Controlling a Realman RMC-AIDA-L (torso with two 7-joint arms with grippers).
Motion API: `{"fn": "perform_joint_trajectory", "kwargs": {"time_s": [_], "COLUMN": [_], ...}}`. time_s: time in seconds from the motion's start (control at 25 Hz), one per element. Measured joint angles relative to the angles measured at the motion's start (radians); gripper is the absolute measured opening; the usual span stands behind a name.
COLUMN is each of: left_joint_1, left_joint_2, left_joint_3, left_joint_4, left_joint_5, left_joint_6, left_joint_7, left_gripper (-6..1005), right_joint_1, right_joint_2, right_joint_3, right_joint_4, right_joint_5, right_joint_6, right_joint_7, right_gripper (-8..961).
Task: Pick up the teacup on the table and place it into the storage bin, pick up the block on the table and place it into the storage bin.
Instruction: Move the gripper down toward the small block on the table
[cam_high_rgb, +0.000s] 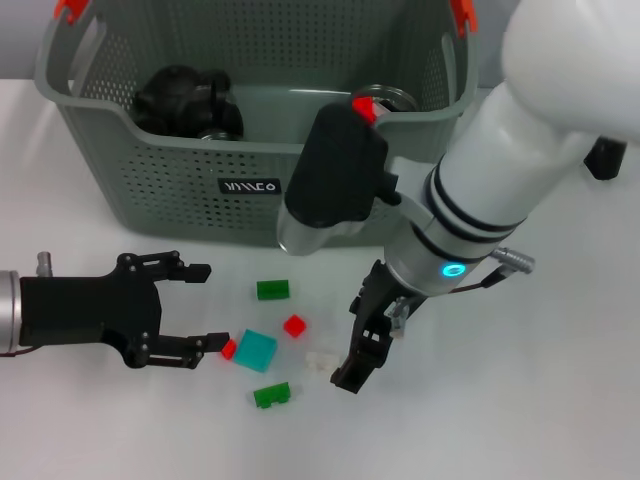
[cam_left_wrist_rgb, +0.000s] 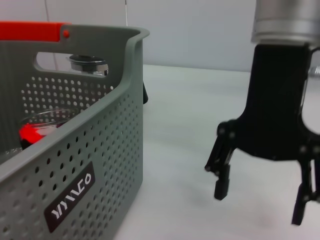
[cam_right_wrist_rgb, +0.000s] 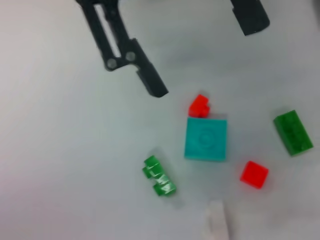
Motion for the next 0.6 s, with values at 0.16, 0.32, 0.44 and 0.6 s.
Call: {"fn": "perform_joint_trajectory", "kwargs": {"time_s": [0.16,0.32,0.44,0.6], "left_joint_1": [0.000,0.000,0.000,0.000], "left_joint_2": [0.000,0.000,0.000,0.000], "left_joint_3": [0.000,0.000,0.000,0.000], "left_joint_4": [-0.002,-0.003,-0.003,-0.005], "left_joint_5": [0.000,0.000,0.000,0.000], "left_joint_6": [-0.003,-0.007,-0.008,-0.009], "left_joint_7": [0.000,0.002,0.002,0.002], "left_gripper": [847,846,846,846], "right_joint_1": [0.008,0.007,0.000,-0.002], "right_joint_2": [0.002,0.005,0.006,0.007], "right_joint_3": [-0.060,-0.112,-0.144,-0.171], "right_joint_4": [0.032,0.038,0.038,0.052], "right_joint_5": [0.001,0.008,0.020,0.033], "right_joint_6": [0.073,0.128,0.156,0.179], "right_joint_7": [0.021,0.037,0.040,0.042], "right_gripper": [940,937,936,933]}}
